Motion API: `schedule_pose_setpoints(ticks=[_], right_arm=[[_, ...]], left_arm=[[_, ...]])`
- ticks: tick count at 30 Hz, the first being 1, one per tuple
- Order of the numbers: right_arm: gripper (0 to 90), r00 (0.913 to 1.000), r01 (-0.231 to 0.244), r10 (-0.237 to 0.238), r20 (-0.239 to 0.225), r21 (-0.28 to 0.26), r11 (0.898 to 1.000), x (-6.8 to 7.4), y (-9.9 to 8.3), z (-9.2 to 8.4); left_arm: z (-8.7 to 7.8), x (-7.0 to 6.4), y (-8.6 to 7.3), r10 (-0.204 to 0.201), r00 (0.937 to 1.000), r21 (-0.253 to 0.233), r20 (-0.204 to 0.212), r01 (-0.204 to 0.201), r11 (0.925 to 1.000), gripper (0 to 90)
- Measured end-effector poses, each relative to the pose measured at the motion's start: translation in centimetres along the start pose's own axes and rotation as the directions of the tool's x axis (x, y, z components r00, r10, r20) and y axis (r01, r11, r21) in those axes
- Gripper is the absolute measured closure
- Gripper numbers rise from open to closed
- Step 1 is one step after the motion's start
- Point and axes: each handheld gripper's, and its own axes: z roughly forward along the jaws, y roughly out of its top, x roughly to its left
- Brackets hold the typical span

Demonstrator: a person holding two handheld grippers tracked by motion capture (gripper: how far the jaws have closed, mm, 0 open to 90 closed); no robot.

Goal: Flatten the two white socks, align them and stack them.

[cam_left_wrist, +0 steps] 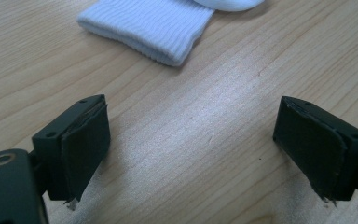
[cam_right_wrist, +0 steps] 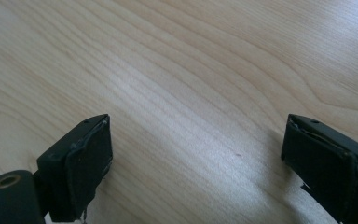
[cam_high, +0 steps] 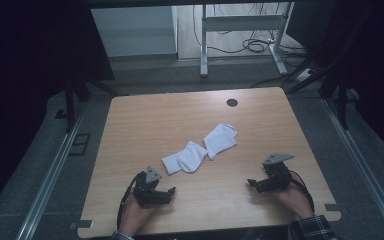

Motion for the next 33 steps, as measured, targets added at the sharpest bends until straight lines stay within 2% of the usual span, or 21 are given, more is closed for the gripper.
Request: schedule_pose_setpoints(ticks=[11, 16, 22, 25, 26, 33], right_arm=[[8.9, 0.9991, -0.036, 0.035, -0.021, -0.016, 0.999, -0.1, 1.0, 0.0], [7.5, 0.9991, -0.021, 0.021, -0.037, -0.013, 1.0, 0.0, 1.6, 0.1], [9.4, 0.9995, 0.0, 0.0, -0.031, -0.005, 1.0, 0.1, 2.3, 0.4], [13.2, 0.9999, -0.003, 0.002, -0.016, -0.008, 1.0, 0.0, 2.9, 0.4], [18.0, 1.0, -0.001, 0.001, -0.004, -0.022, 1.0, -0.2, 3.5, 0.4], [31.7, 0.9999, -0.012, 0.012, 0.005, -0.057, 0.998, -0.9, 5.5, 0.5]], left_arm=[[0.0, 0.0, 0.0, -0.003, 1.0, 0.0, 0.0, 0.003, 1.0, 10.9], [0.1, 0.0, 0.1, -0.006, 1.0, -0.002, -0.002, 0.006, 1.0, 11.0], [0.1, 0.0, 0.1, -0.006, 1.0, -0.001, -0.003, 0.006, 1.0, 11.0], [0.1, 0.0, 0.1, -0.006, 1.0, -0.001, -0.002, 0.006, 1.0, 11.0], [0.1, 0.0, 0.1, -0.005, 1.0, 0.0, -0.002, 0.005, 1.0, 11.0], [0.1, 0.0, 0.1, -0.006, 1.0, -0.002, -0.002, 0.006, 1.0, 11.0]])
